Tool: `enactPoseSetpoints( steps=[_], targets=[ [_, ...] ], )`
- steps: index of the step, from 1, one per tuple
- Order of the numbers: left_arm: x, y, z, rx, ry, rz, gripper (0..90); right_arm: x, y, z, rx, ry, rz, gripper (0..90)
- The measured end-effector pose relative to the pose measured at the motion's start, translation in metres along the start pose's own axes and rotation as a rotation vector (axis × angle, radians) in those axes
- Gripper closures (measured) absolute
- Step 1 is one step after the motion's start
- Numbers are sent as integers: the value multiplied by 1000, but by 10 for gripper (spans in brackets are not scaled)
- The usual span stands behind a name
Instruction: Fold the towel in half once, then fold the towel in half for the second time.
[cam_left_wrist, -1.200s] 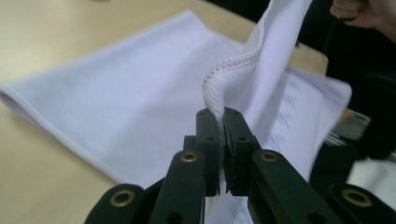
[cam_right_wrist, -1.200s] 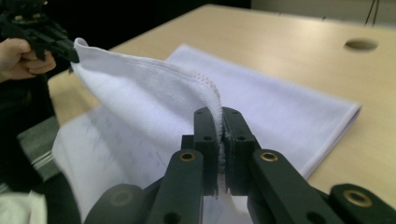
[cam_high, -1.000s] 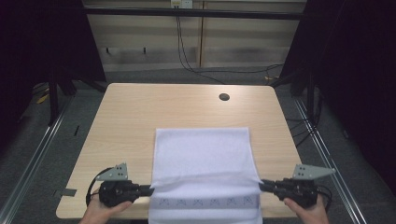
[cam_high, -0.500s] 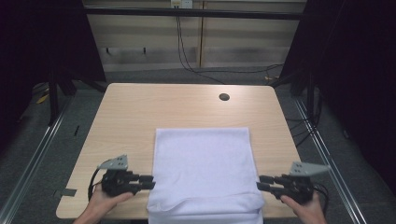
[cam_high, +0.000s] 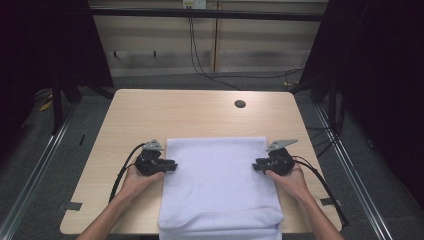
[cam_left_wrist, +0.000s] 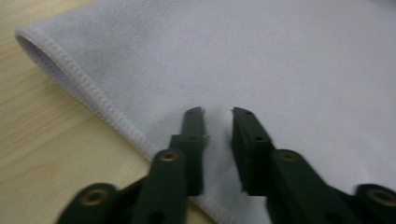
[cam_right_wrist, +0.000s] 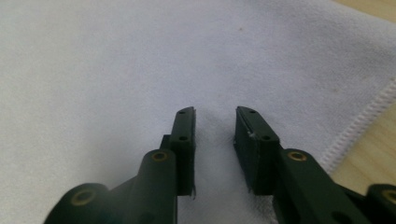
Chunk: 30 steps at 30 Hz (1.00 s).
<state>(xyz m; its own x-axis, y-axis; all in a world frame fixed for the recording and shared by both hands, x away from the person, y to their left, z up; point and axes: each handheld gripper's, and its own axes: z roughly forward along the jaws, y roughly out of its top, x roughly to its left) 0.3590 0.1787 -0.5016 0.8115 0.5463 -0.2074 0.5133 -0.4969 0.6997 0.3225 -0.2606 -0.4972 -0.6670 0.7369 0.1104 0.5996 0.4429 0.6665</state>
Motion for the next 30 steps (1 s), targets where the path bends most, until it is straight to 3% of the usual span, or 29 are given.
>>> enactPoseSetpoints(
  steps=[1, 3, 6, 10, 12, 13, 15, 17, 19, 23, 26, 30],
  targets=[
    [0, -1, -1, 4, -17, -6, 852, 1, 0, -1, -2, 7, -4, 824],
    [-4, -5, -4, 11, -24, 2, 884, 5, -4, -4, 12, 8, -9, 856],
    [-14, -9, -8, 27, -23, 28, 889, 14, -12, -11, 13, 30, -10, 858],
    [-21, -14, -12, 39, -44, 30, 886, 23, -20, -19, 34, 47, -20, 849],
    [-20, -14, -13, 33, -57, 27, 868, 23, -23, -21, 22, 72, -3, 797],
    [-18, -13, -13, 26, -64, 35, 850, 21, -22, -22, 15, 72, -8, 775],
    [-8, -8, -18, -23, -60, 5, 817, 12, -17, -25, -36, 66, 18, 712],
    [4, -2, -25, -84, -45, -39, 803, 1, -10, -29, -75, 33, 51, 664],
    [17, 4, -27, -128, -2, -67, 758, -13, 1, -29, -100, -27, 74, 627],
    [34, 9, -17, -124, 41, -114, 623, -38, 12, -18, -147, -91, 118, 562],
    [38, 12, -8, -101, 71, -119, 524, -49, 15, -8, -140, -103, 140, 528],
    [39, 16, 1, -77, 61, -118, 487, -58, 16, 2, -126, -77, 156, 521]
  ],
)
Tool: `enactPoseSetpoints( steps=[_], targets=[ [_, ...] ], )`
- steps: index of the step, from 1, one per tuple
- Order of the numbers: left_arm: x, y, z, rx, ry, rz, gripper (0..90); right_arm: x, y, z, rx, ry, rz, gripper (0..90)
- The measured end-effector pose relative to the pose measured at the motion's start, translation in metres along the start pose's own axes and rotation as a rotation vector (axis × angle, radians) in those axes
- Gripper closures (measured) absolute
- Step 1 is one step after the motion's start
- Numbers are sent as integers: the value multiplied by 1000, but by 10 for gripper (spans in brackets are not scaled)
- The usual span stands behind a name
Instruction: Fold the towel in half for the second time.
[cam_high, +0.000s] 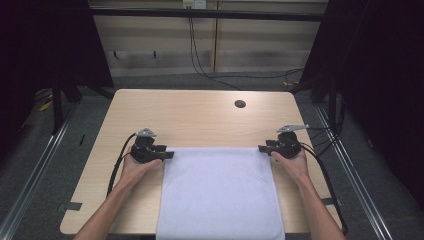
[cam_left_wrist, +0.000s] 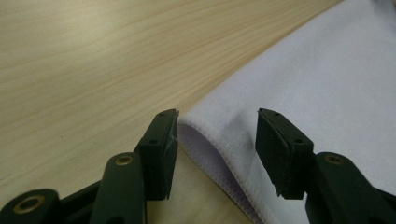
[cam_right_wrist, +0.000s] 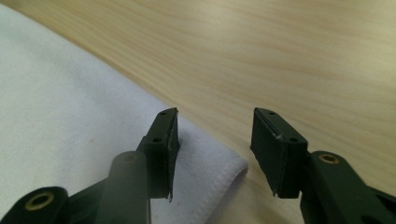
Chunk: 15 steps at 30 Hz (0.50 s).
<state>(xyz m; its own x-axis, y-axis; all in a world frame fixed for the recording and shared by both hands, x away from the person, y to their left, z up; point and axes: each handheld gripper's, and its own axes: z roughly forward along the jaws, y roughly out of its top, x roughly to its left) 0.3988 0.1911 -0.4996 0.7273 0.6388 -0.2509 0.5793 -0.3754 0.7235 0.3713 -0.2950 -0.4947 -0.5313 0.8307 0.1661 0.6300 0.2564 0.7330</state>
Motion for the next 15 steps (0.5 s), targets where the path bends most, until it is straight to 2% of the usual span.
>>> enactPoseSetpoints(
  steps=[1, 3, 5, 6, 7, 8, 10, 13, 15],
  targets=[
    [1, 1, 3, 16, 0, 2, 490, 0, -1, 2, 11, 1, -1, 527],
    [2, 1, 6, 18, -9, -7, 561, -2, -3, 5, 31, 7, -6, 561],
    [3, 0, 8, 9, -24, 1, 672, -2, -5, 5, 32, -9, -10, 622],
    [3, -1, 8, 13, -44, 5, 792, -2, -5, 5, 33, 0, -5, 653],
    [3, -1, 8, 13, -45, 12, 824, -2, -5, 6, 38, -8, -4, 709],
    [3, -1, 8, 14, -39, 13, 838, -2, -6, 6, 42, -1, -1, 777],
    [3, 0, 4, -4, -54, 4, 849, -2, -5, 4, 35, 18, 10, 847],
    [5, 4, -4, -41, -65, -7, 851, -2, -1, -2, 11, 31, 19, 866],
    [6, 9, -8, -67, -58, -18, 851, -3, 4, -8, -26, 35, 28, 869]
  ],
)
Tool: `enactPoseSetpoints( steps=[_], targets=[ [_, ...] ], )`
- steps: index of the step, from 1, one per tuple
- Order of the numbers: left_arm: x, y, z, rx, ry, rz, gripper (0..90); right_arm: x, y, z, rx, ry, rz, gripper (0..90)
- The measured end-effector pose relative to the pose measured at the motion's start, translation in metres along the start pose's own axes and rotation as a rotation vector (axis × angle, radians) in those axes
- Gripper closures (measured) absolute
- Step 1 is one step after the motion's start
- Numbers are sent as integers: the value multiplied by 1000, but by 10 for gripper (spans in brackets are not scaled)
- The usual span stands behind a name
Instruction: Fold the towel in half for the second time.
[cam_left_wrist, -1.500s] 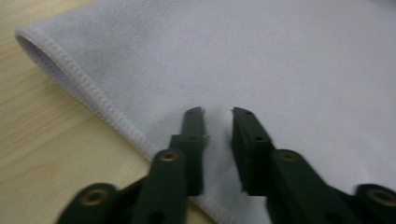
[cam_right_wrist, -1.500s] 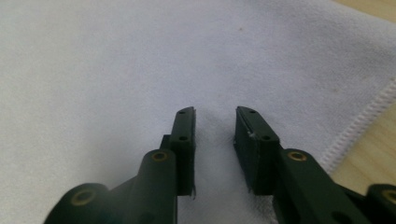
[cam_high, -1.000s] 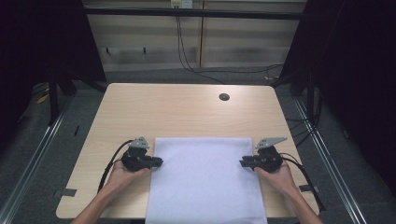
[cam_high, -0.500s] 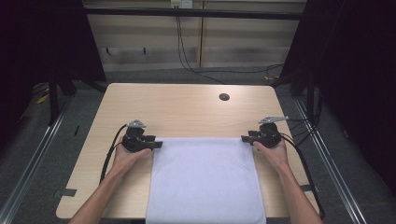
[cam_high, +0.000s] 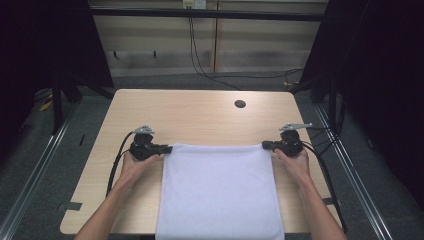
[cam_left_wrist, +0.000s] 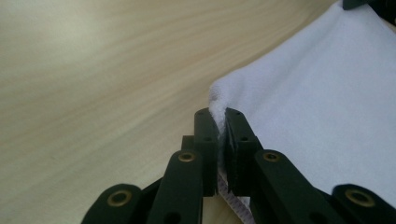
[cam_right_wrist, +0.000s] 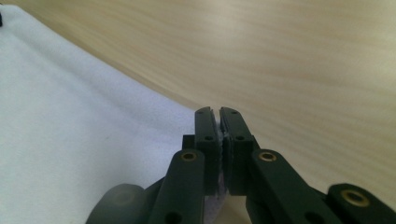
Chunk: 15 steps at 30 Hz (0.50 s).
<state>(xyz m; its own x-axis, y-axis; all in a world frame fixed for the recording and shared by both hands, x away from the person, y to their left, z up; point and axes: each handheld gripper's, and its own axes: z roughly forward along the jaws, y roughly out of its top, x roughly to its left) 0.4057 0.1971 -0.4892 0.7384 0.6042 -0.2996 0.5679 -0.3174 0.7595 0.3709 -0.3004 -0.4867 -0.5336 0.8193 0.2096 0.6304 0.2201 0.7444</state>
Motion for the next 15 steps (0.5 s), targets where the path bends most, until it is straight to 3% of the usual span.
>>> enactPoseSetpoints(
  steps=[3, 10, 15],
  targets=[
    [0, 11, -2, -15, 26, 20, 851, -3, 14, -7, -41, -3, 3, 869],
    [3, 53, -19, -101, 68, 28, 851, -4, 51, -24, -139, -19, -6, 871],
    [4, 74, -28, -159, 69, 38, 848, -5, 79, -34, -162, -50, -24, 872]
  ],
)
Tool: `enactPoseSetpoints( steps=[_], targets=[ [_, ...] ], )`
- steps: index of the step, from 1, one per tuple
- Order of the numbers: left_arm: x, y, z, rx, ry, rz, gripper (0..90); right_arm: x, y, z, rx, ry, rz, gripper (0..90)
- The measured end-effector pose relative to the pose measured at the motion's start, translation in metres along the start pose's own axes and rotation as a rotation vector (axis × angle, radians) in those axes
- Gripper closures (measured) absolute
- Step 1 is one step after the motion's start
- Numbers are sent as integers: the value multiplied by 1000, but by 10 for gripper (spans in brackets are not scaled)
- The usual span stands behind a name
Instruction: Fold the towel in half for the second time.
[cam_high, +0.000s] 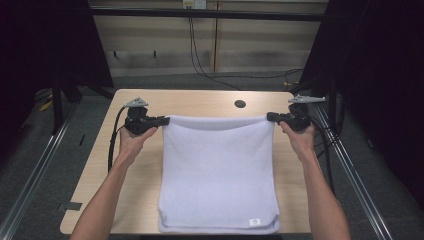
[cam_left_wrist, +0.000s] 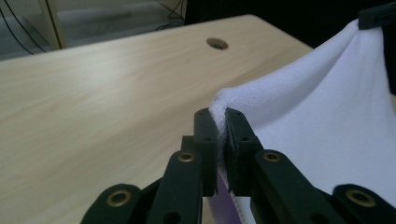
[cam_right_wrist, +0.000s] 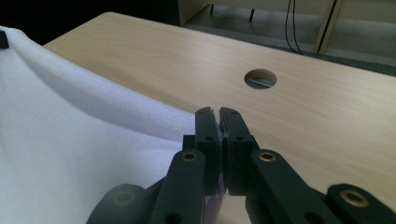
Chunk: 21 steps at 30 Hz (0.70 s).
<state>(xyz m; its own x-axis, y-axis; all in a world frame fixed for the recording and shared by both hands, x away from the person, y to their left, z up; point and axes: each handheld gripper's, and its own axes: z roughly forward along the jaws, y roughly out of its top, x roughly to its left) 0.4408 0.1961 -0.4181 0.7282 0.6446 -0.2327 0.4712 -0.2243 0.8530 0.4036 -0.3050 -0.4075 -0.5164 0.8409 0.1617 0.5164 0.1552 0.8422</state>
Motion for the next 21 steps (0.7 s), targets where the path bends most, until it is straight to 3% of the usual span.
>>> enactPoseSetpoints(
  steps=[5, 8, 11, 13, 17, 21],
  targets=[
    [-3, 13, -9, -34, 1, 23, 846, -2, 19, -7, -48, -6, 0, 872],
    [-10, 13, -17, -31, -11, 54, 846, 3, 19, -13, -71, 14, -8, 872],
    [-18, 5, -27, 0, -40, 93, 846, 11, 13, -20, -54, 24, -44, 872],
    [-23, -2, -35, -7, -66, 98, 846, 19, 5, -31, -37, 40, -67, 872],
    [-38, -17, -46, 0, -82, 117, 846, 32, -10, -52, -19, 68, -105, 872],
    [-51, -23, -61, 2, -111, 126, 844, 49, -23, -74, -64, 93, -118, 872]
  ],
)
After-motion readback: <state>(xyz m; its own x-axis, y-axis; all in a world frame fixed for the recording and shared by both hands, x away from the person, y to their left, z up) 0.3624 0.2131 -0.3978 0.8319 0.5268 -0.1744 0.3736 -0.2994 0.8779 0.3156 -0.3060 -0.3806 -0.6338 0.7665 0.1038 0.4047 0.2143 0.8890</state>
